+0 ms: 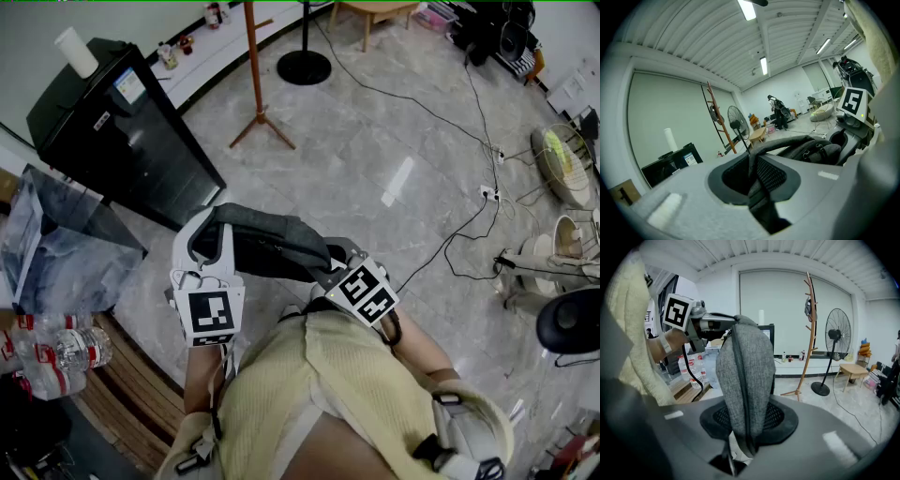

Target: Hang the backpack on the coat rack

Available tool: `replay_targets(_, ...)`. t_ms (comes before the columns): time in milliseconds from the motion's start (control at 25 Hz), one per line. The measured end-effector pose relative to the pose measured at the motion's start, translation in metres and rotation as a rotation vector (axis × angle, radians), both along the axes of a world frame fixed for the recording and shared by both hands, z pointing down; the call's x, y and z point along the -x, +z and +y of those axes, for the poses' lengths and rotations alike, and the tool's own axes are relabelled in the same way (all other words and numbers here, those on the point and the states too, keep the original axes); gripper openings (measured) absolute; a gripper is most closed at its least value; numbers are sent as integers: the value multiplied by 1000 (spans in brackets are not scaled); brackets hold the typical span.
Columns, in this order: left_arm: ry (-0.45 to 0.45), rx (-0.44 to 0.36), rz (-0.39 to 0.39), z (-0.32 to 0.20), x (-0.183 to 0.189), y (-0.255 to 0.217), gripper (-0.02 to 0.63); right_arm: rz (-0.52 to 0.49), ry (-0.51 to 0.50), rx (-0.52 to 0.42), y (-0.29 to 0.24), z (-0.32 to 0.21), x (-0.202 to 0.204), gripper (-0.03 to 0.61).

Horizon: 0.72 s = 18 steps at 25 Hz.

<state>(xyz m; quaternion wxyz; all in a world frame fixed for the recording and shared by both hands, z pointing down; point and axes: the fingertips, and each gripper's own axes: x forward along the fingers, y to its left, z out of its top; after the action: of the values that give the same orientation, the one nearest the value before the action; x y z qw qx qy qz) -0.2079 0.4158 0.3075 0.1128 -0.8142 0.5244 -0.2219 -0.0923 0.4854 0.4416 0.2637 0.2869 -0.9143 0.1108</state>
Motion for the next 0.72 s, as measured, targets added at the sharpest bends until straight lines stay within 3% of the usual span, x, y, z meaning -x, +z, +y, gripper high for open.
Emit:
replay_targets(240, 20, 12, -19, -14, -29, 3, 48, -24, 30, 13, 2, -14, -28, 101)
replay_targets(720, 4, 55, -31, -45, -46, 14, 48, -31, 41, 14, 7, -49, -49, 103)
